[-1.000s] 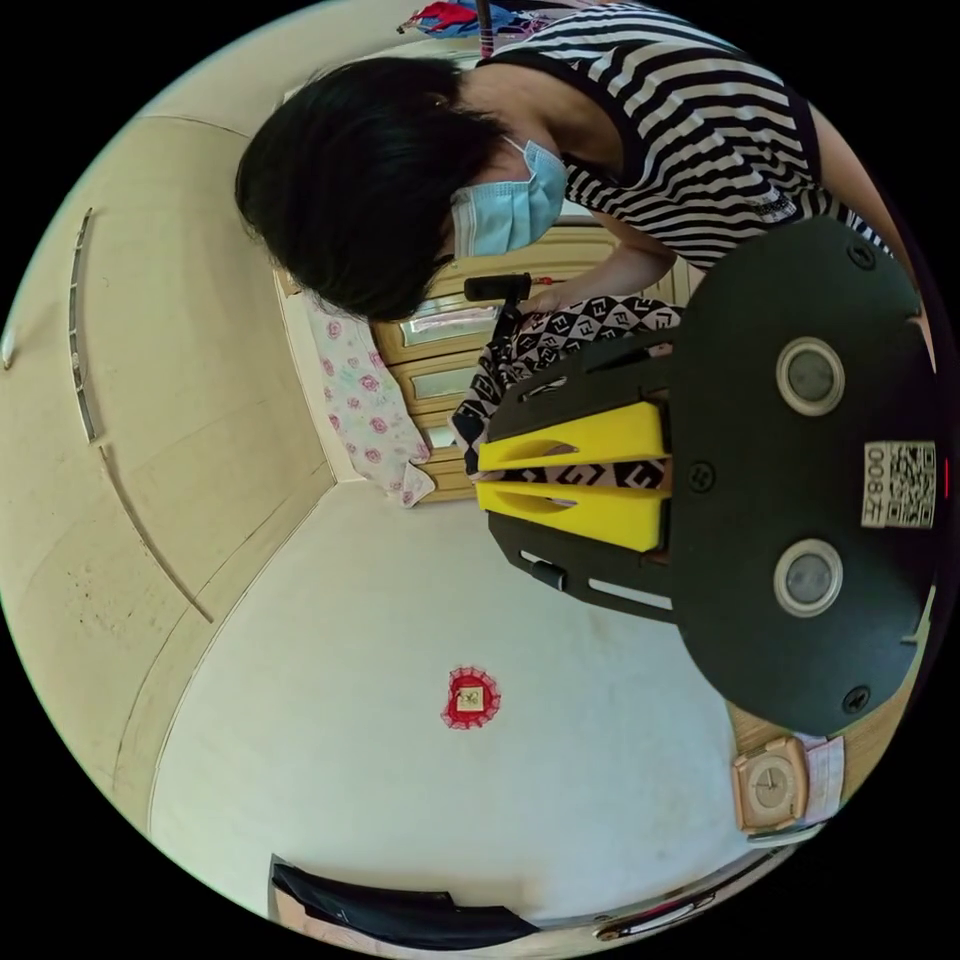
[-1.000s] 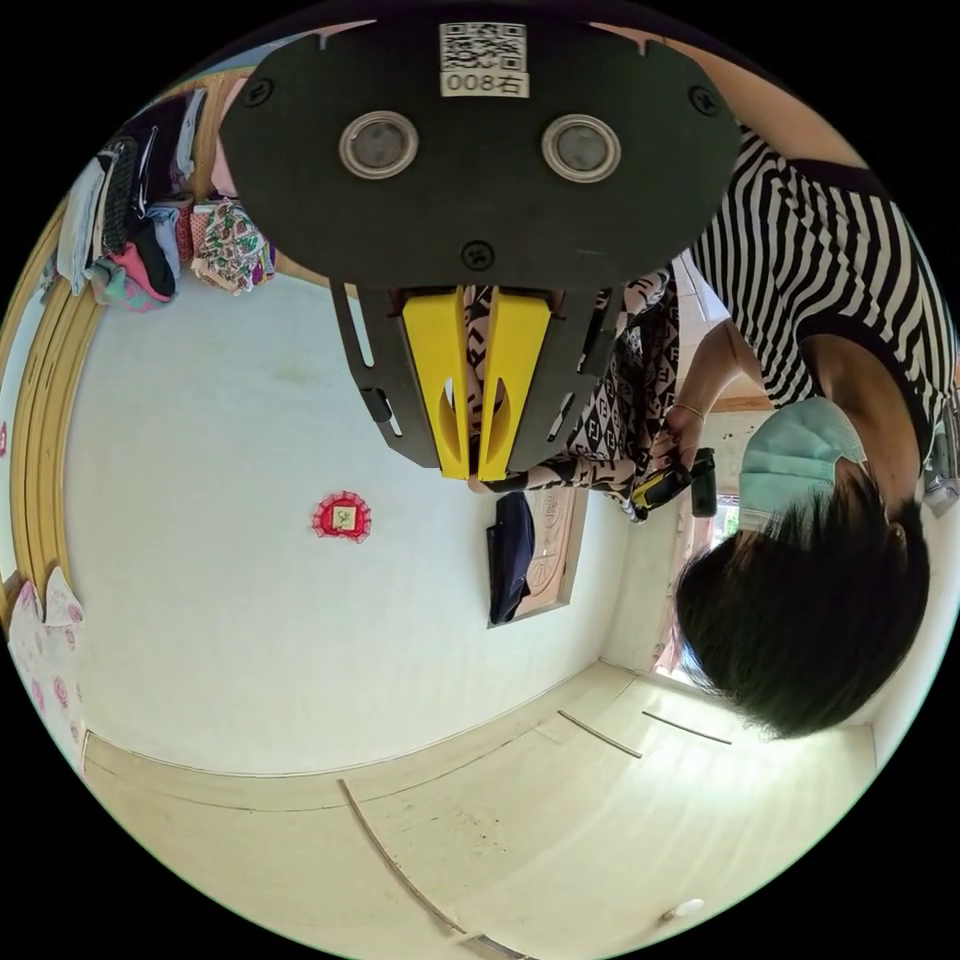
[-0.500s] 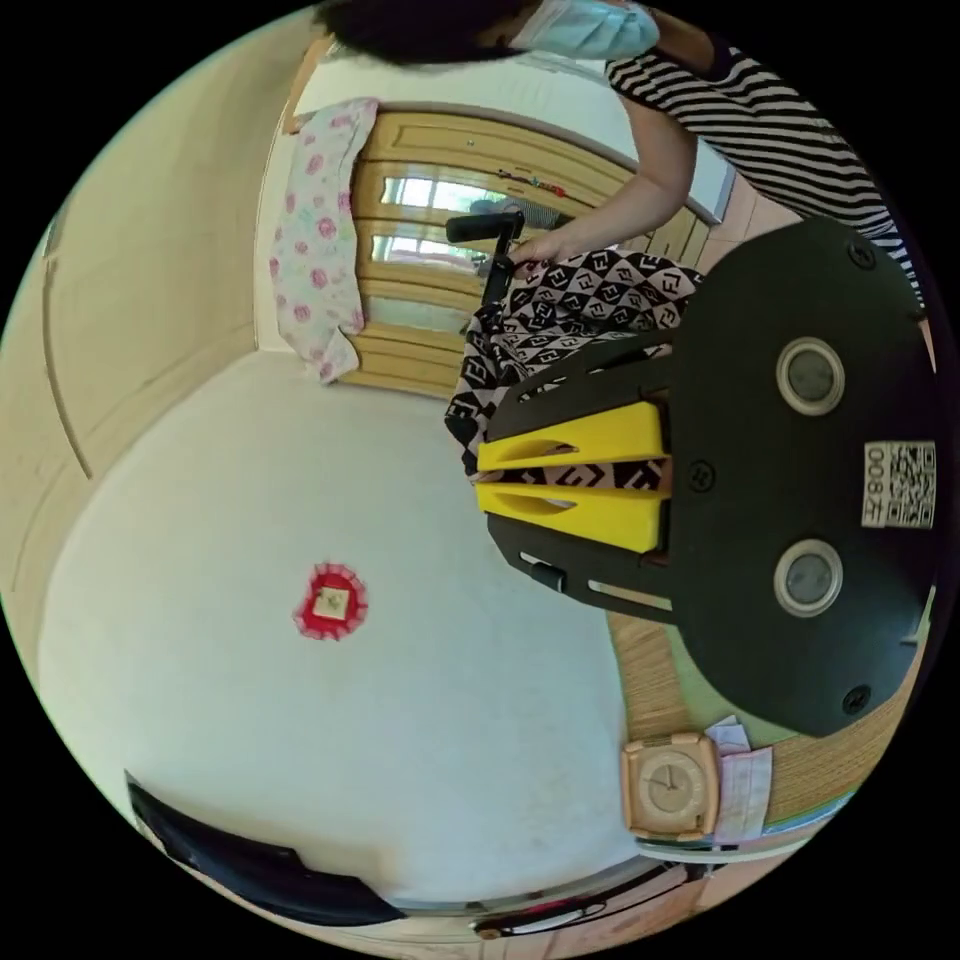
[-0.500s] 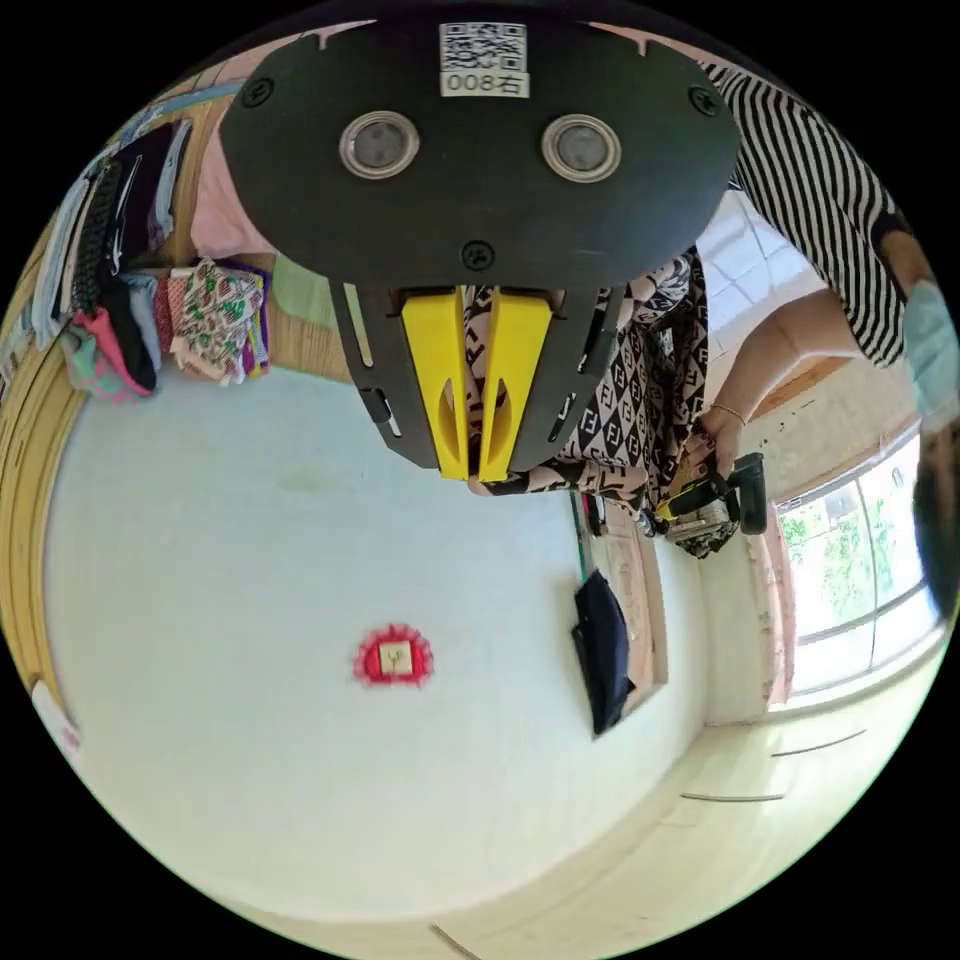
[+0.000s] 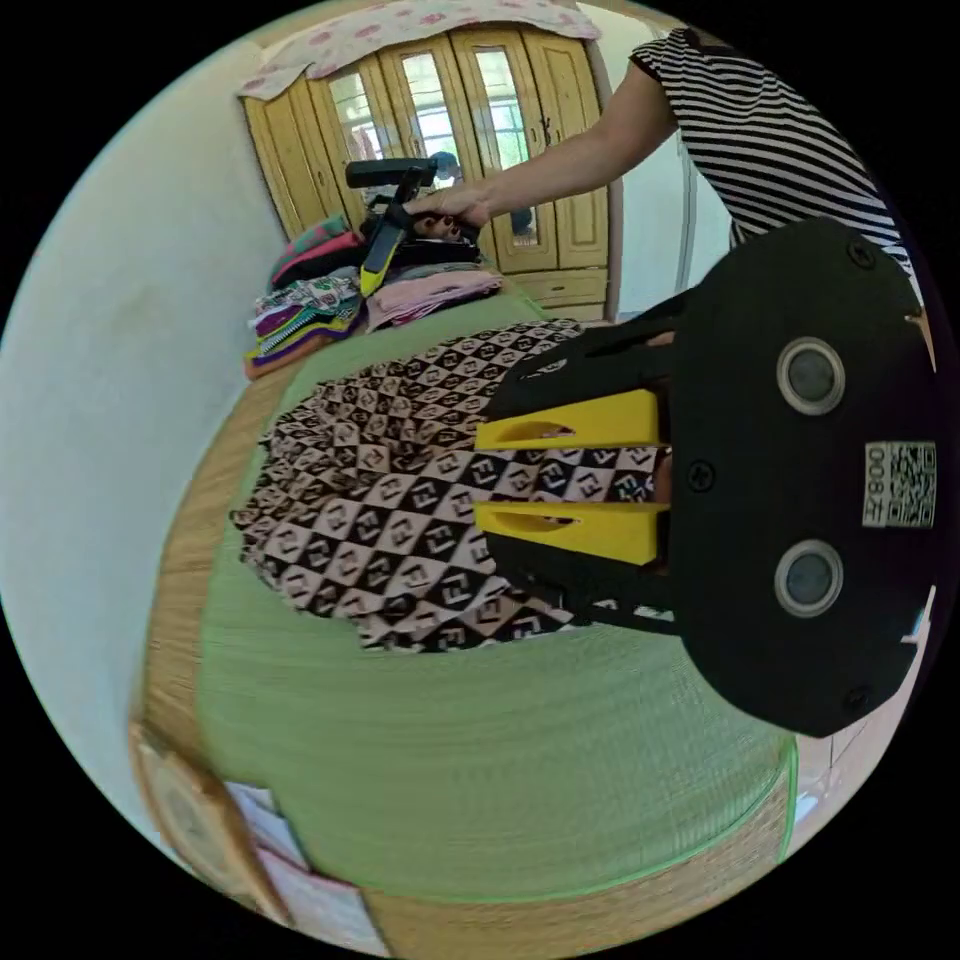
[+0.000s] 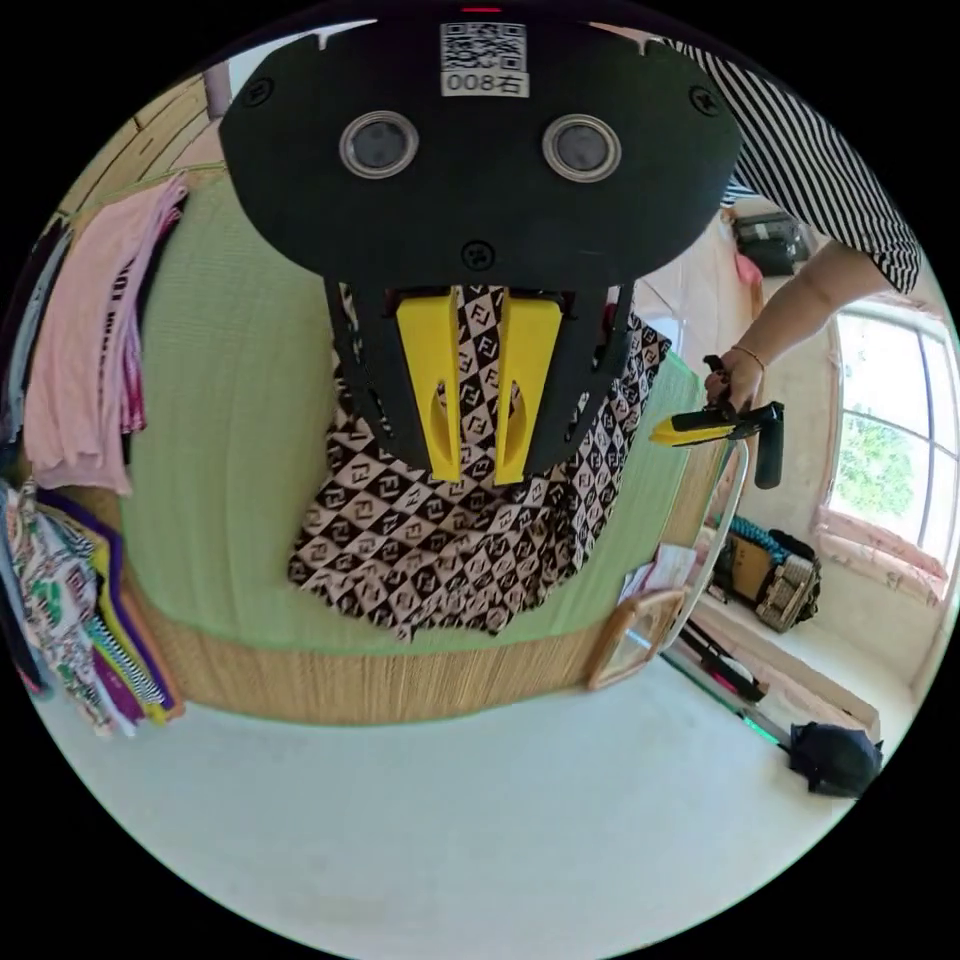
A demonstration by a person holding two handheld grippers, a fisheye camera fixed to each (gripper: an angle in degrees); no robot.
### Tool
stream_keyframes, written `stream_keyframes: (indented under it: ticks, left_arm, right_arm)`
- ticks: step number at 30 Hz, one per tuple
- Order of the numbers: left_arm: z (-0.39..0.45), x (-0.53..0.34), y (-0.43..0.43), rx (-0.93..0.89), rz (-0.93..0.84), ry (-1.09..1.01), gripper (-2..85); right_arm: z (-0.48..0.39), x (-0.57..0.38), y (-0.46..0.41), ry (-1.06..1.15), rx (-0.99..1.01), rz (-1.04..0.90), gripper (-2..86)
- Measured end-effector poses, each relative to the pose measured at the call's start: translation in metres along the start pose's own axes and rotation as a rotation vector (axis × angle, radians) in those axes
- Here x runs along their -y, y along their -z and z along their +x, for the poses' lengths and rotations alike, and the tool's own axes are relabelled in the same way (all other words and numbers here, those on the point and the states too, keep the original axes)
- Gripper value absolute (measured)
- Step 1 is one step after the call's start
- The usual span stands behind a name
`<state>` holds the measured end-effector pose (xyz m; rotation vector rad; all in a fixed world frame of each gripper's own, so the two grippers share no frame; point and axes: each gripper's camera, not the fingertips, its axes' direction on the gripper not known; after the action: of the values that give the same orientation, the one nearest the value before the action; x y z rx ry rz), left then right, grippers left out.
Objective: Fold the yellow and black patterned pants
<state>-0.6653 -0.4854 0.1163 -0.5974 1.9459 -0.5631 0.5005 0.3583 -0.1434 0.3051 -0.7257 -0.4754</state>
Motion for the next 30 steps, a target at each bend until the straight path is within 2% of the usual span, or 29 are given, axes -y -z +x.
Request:
stream_keyframes:
  ticks: [2, 7, 12, 16, 19, 21, 24, 30]
  left_arm:
    - [-0.018, -0.012, -0.016, -0.108, -0.017, 0.024, 8.8]
    - [-0.019, -0.01, -0.026, -0.089, -0.06, -0.022, 10.5]
    - [-0.016, 0.0, -0.017, -0.027, -0.075, -0.134, 11.8]
    - [-0.013, 0.013, -0.03, 0.031, -0.227, -0.321, 12.2]
    - [-0.028, 0.024, -0.047, 0.149, -0.34, -0.334, 9.0]
    - [-0.039, 0.031, -0.042, 0.206, -0.319, -0.326, 4.8]
    - [-0.067, 0.047, -0.022, 0.126, -0.307, -0.261, 2.2]
    - [-0.127, 0.07, 0.069, -0.041, -0.096, -0.128, 1.1]
  right_arm:
    - [0.002, 0.013, -0.041, 0.031, 0.036, -0.082, 7.2]
    - [0.001, 0.065, -0.089, 0.047, 0.123, -0.154, 8.3]
    - [0.024, 0.123, -0.115, -0.048, 0.213, -0.17, 8.6]
    - [0.055, 0.161, -0.125, -0.164, 0.265, -0.163, 8.5]
    - [0.07, 0.182, -0.133, -0.21, 0.306, -0.181, 6.7]
    - [0.076, 0.193, -0.135, -0.214, 0.308, -0.194, 4.4]
    - [0.089, 0.21, -0.131, -0.218, 0.3, -0.201, 2.0]
    - [0.111, 0.235, -0.102, -0.171, 0.328, -0.18, 0.7]
